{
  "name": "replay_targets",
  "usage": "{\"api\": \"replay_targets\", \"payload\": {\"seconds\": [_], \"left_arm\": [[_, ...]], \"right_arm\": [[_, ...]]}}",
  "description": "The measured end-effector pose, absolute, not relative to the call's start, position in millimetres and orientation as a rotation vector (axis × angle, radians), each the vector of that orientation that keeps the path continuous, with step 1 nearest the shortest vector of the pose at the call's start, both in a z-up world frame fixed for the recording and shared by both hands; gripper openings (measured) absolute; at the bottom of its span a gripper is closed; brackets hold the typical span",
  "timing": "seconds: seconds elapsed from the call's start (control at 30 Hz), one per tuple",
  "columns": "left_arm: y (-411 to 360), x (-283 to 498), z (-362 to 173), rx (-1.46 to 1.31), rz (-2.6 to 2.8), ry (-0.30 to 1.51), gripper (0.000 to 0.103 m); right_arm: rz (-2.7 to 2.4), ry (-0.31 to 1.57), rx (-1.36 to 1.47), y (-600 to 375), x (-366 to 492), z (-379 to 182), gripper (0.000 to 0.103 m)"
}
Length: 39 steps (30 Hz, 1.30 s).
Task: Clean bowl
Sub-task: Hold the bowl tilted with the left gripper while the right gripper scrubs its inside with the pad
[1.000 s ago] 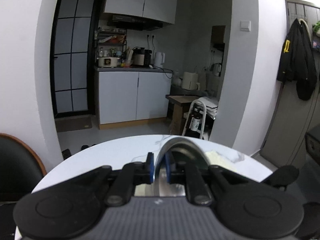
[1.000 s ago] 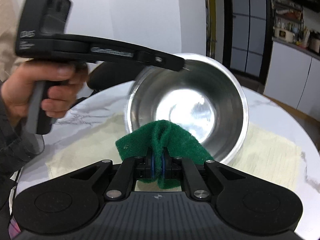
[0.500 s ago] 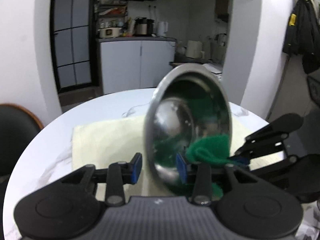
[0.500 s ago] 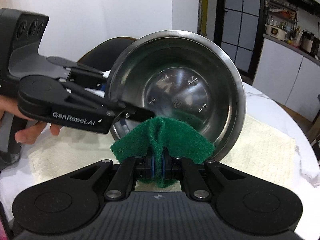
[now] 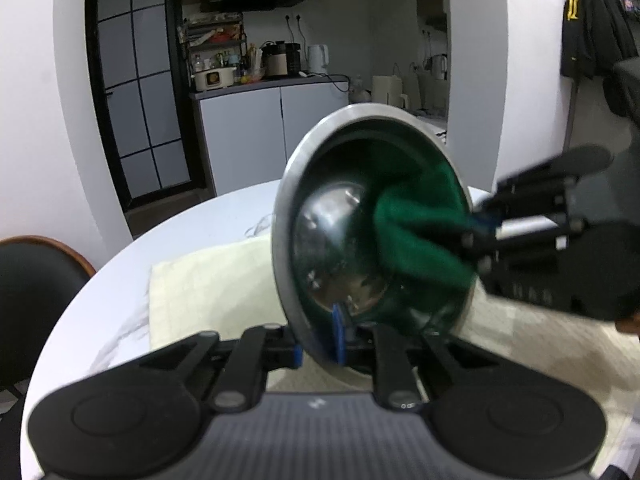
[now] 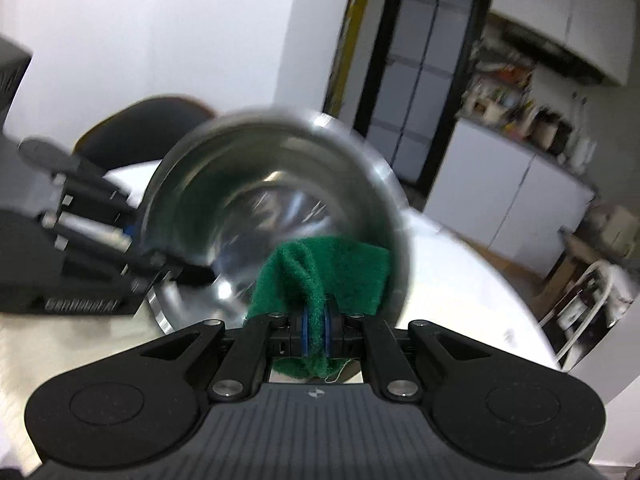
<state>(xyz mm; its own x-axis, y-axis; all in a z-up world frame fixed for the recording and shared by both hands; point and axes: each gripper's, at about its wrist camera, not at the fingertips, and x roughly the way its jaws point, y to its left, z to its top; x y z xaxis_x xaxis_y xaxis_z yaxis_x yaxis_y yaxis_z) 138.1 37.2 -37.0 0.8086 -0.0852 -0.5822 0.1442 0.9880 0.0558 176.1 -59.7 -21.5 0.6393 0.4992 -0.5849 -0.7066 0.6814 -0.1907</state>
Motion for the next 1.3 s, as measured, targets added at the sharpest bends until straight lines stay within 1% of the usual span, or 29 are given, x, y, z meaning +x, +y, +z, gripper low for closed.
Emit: {"api": "replay_targets", "payload": {"seconds": [0.13, 0.43, 0.63, 0.7, 0.8, 0.97, 1.13, 1.3], "left_arm": [[35.6, 139.8, -35.8, 0.104, -0.126, 0.617, 0.016], [34.6, 141.6, -35.4, 0.047, -0.134, 0.620, 0.016], [31.5, 145.2, -40.6, 0.033, -0.120, 0.638, 0.015], [32.0, 147.3, -42.0, 0.016, -0.118, 0.652, 0.017], [35.3, 146.8, -39.4, 0.010, -0.108, 0.649, 0.014], [33.7, 142.1, -35.1, 0.050, -0.100, 0.634, 0.013], [28.1, 139.7, -34.8, 0.093, -0.097, 0.618, 0.014], [17.2, 135.2, -34.4, 0.158, -0.087, 0.604, 0.014]], "right_arm": [[0.687, 0.502, -0.429, -59.9, 175.6, -19.8, 0.008], [0.800, 0.654, -0.421, -46.9, 175.7, -31.9, 0.008], [0.891, 0.726, -0.282, -52.1, 185.0, -28.0, 0.008], [0.900, 0.740, -0.262, -55.7, 185.6, -29.4, 0.008], [0.911, 0.753, -0.256, -59.6, 185.5, -30.0, 0.008], [0.789, 0.697, -0.358, -66.6, 183.1, -25.8, 0.008], [0.673, 0.574, -0.327, -77.8, 185.1, -13.4, 0.008], [0.650, 0.499, -0.283, -82.0, 180.3, -7.0, 0.008]]}}
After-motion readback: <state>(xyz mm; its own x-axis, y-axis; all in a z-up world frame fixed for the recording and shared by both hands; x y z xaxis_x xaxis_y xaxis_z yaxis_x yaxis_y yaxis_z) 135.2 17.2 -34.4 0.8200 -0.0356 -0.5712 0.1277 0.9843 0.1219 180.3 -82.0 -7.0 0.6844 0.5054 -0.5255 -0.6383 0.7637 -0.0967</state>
